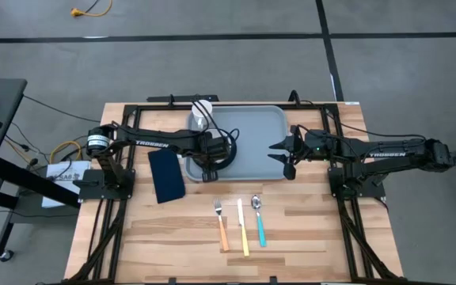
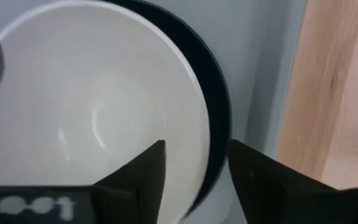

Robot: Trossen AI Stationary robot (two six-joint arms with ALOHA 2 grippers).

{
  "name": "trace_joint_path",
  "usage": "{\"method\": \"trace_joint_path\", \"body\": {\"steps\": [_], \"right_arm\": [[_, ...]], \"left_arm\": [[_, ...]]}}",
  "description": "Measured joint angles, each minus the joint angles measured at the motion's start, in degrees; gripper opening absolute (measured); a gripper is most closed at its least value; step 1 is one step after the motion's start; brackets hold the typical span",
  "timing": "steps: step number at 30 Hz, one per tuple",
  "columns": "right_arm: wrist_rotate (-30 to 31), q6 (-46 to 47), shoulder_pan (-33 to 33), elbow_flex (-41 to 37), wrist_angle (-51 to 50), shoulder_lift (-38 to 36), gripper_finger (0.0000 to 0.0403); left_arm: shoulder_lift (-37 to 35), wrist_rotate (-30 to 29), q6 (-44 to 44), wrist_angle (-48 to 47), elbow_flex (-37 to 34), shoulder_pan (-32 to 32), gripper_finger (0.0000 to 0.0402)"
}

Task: Set up tray
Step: Put the dark blue napkin on the blue tray to the right of the dark green plate

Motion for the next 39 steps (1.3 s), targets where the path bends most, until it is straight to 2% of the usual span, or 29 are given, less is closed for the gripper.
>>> {"method": "trace_joint_path", "body": {"steps": [5,14,17,20,26,29,35,39], "right_arm": [[0.0,0.0,0.0,0.0,0.0,0.0,0.0134],[0.0,0.0,0.0,0.0,0.0,0.0,0.0134],[0.0,0.0,0.0,0.0,-0.6,0.0,0.0134],[0.0,0.1,0.0,0.0,-1.4,0.0,0.0134],[0.0,1.8,0.0,0.0,-3.1,0.0,0.0134],[0.0,2.5,0.5,0.0,-3.6,0.0,0.0134],[0.0,2.6,2.9,0.0,-3.0,0.0,0.0134],[0.1,3.1,4.6,0.0,-2.4,0.0,0.0134]], "left_arm": [[-0.8,-0.1,-0.8,-2.4,0.0,-0.3,0.0183],[-7.9,-0.7,-7.5,-3.8,0.0,-1.0,0.0185],[-10.6,-3.8,-10.0,-3.7,0.1,-3.4,0.0185],[-12.4,-9.5,-13.1,-3.7,0.1,-6.7,0.0185],[-13.0,-17.2,-19.6,-4.2,0.0,-14.0,0.0185],[-13.1,-18.0,-21.8,-1.6,-2.5,-17.3,0.0185],[-15.7,-18.2,-28.8,5.8,-11.9,-22.5,0.0184],[-18.5,-18.5,-32.0,17.2,-19.6,-25.9,0.0184]]}}
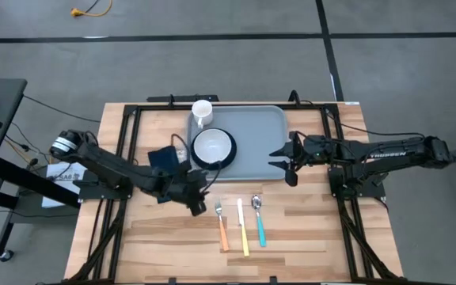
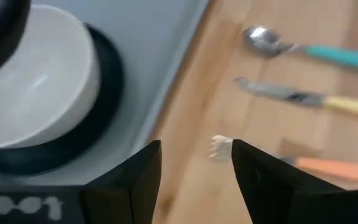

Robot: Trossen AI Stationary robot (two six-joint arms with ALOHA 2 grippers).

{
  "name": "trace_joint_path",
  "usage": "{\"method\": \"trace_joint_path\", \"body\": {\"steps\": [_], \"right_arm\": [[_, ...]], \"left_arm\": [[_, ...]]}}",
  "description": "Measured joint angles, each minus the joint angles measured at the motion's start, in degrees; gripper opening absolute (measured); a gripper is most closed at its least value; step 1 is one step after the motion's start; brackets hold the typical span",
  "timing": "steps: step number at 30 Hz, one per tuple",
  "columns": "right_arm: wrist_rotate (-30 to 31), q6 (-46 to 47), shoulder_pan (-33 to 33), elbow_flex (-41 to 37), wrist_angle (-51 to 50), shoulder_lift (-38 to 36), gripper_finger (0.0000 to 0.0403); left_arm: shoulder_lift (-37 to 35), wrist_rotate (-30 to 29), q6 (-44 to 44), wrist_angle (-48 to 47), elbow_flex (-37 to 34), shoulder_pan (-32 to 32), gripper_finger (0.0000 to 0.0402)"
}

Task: Set up tray
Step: Put the dark blue napkin on the blue tray to the right of the dark green plate

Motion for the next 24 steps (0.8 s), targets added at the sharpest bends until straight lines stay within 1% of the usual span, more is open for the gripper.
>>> {"method": "trace_joint_path", "body": {"steps": [3,5,7,9,11,16,24], "right_arm": [[0.0,0.0,1.1,0.0,0.4,0.0,0.0134],[0.0,0.0,1.8,0.0,1.0,0.0,0.0134],[0.0,0.0,2.3,0.0,1.3,0.0,0.0134],[0.0,0.0,2.6,0.0,1.5,0.0,0.0134],[0.0,-0.1,2.9,0.0,1.6,0.0,0.0134],[0.0,-0.5,2.9,0.0,1.7,0.0,0.0134],[0.0,-0.6,2.9,0.0,2.1,0.0,0.0134]], "left_arm": [[-2.2,-1.9,-1.6,9.7,-5.6,-2.4,0.0184],[-3.9,-4.0,-3.8,13.1,-8.5,-3.9,0.0184],[-5.4,-6.2,-7.7,13.8,-10.6,-5.5,0.0184],[-6.3,-7.6,-11.9,10.9,-11.7,-7.4,0.0184],[-6.7,-7.3,-15.8,6.3,-12.1,-9.3,0.0184],[-6.8,-5.6,-20.7,-3.9,-12.1,-13.2,0.0184],[-6.7,-1.1,-29.2,-22.9,-12.1,-15.2,0.0185]]}}
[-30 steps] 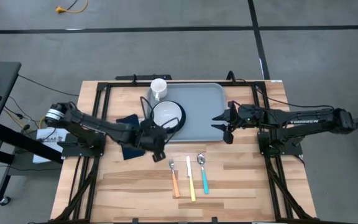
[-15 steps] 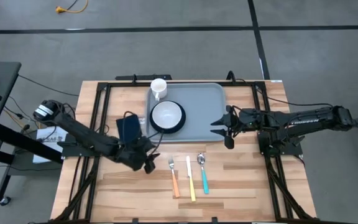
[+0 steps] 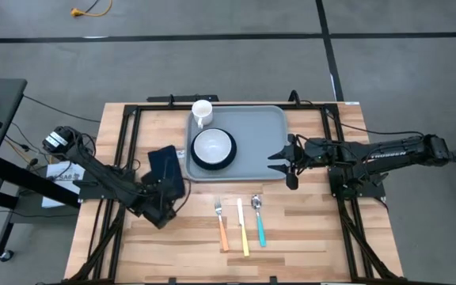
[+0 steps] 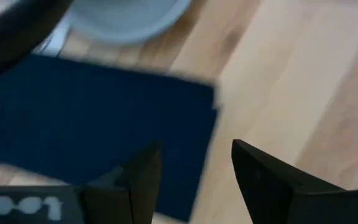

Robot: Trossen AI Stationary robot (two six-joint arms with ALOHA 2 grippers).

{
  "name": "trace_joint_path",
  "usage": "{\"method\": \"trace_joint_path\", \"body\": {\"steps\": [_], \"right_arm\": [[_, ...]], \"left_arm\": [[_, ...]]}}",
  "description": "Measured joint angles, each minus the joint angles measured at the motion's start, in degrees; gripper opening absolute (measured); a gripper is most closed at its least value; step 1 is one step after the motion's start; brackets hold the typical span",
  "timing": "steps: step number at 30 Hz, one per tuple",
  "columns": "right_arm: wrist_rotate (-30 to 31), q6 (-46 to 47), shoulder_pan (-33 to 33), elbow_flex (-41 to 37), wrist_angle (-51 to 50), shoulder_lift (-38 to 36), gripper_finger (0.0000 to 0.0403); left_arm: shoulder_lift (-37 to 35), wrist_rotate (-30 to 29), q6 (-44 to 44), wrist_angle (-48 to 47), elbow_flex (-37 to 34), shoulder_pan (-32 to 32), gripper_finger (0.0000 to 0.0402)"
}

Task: Set up tray
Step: Put the dark blue napkin on the blue tray to the right of the dark green plate

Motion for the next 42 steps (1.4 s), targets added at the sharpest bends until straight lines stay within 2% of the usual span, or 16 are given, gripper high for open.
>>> {"method": "trace_joint_path", "body": {"steps": [4,10,14,21,26,32,42], "right_arm": [[0.0,-0.7,0.0,0.0,0.0,0.0,0.0134],[0.0,-1.4,0.0,0.0,0.0,0.0,0.0134],[0.0,-1.4,0.0,0.0,0.0,0.0,0.0134],[0.0,-1.4,0.0,0.0,0.0,0.0,0.0134],[0.0,-1.4,0.0,0.0,0.0,0.0,0.0134],[0.0,-1.4,0.0,0.0,0.0,0.0,0.0134],[0.0,-1.4,0.0,0.0,0.0,0.0,0.0134]], "left_arm": [[0.0,2.9,-1.7,-4.8,0.0,-0.1,0.0185],[0.0,4.7,5.8,-2.5,0.0,-0.1,0.0185],[0.0,4.7,7.0,-2.4,-0.1,-0.1,0.0185],[0.0,5.4,6.1,0.0,-4.2,-0.1,0.0185],[0.0,5.9,6.2,5.1,-7.3,0.1,0.0185],[0.2,8.9,6.2,9.4,-9.9,1.7,0.0185],[6.6,13.6,6.9,10.4,-9.7,5.9,0.0185]]}}
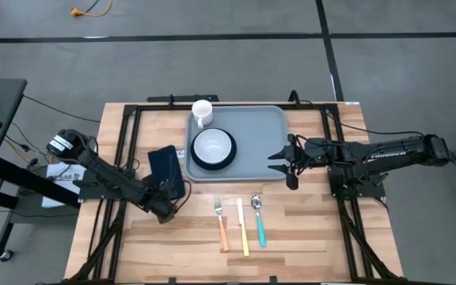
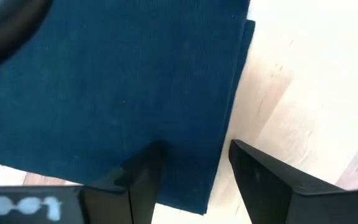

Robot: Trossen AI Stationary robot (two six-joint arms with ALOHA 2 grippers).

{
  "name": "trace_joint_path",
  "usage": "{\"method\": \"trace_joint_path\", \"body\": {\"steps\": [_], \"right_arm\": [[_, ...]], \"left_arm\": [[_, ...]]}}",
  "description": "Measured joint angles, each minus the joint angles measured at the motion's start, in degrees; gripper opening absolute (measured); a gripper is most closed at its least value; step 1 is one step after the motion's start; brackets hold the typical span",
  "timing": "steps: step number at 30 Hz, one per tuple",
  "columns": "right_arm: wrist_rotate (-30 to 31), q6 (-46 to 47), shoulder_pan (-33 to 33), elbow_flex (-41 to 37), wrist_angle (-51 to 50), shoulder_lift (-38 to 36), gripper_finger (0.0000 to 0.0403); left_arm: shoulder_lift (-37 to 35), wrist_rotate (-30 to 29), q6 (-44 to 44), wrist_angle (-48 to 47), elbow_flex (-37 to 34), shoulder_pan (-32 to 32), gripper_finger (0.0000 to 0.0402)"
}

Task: Set up tray
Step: Put the dark blue napkin on the blue tray to the right of the dark green plate

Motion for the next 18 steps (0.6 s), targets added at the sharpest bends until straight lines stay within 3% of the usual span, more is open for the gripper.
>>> {"method": "trace_joint_path", "body": {"steps": [18], "right_arm": [[0.0,0.0,0.0,0.0,0.0,0.0,0.0134]], "left_arm": [[0.0,-1.9,1.5,0.0,1.4,1.1,0.0185]]}}
